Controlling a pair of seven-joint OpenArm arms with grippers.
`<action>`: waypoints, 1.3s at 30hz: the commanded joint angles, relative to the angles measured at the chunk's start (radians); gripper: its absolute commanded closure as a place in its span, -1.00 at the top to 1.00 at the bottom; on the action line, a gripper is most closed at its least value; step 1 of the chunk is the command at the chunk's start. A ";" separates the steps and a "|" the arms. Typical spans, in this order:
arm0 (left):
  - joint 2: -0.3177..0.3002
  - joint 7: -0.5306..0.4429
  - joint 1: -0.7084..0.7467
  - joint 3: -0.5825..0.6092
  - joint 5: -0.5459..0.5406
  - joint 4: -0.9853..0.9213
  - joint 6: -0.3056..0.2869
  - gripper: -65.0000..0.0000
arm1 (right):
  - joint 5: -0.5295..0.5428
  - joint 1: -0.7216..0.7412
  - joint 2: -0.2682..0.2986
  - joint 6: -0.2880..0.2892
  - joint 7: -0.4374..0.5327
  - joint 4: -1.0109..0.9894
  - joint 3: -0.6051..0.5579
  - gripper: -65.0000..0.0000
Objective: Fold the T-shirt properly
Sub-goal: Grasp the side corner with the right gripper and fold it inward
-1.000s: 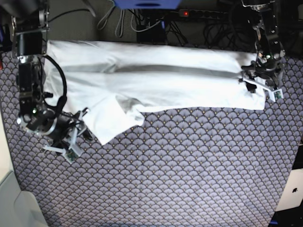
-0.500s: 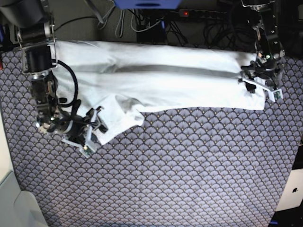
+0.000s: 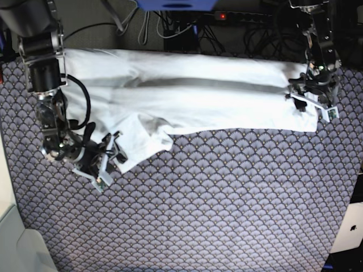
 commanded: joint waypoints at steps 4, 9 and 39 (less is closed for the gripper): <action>-0.006 0.007 -0.004 0.000 -0.001 0.010 -0.005 0.31 | 0.014 0.047 0.012 0.000 0.023 0.006 0.005 -0.03; -0.006 0.007 -0.004 -0.001 -0.001 0.011 -0.005 0.31 | 0.014 0.066 0.005 0.000 0.025 -0.054 0.005 -0.03; -0.006 0.007 -0.004 0.000 -0.001 0.008 -0.008 0.31 | 0.015 -0.220 0.056 0.000 -0.064 0.434 0.133 -1.00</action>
